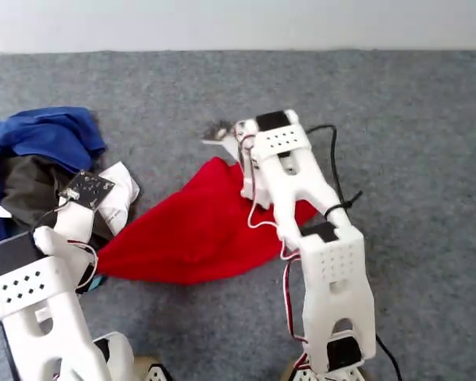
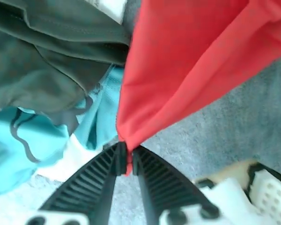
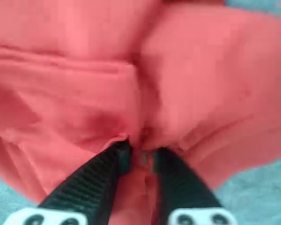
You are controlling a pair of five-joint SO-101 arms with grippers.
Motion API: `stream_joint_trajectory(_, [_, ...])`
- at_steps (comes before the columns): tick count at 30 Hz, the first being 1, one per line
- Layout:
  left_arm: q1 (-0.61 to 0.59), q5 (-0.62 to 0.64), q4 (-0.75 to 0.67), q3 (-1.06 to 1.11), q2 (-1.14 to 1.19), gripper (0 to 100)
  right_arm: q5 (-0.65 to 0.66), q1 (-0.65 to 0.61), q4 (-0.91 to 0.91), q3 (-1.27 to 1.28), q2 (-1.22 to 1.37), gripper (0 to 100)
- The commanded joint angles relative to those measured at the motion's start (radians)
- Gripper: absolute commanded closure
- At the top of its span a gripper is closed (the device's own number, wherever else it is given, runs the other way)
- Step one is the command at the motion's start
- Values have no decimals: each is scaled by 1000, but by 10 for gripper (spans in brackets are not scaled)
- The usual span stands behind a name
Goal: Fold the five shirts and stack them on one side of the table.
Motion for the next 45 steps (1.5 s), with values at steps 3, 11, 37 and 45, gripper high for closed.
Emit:
stream_joint_trajectory(3, [2,-5,-54,12,-12,987,2,119,142,-35,-76,991])
stream_joint_trajectory(11, [3,68,-123,15,-12,987,189,219,150,305,-323,988])
stream_joint_trajectory(37, [-2,32,-123,157,-20,987,-305,30,-151,296,-274,826])
stream_joint_trajectory(45, [-2,32,-124,154,-20,987,-334,70,-163,288,-229,827])
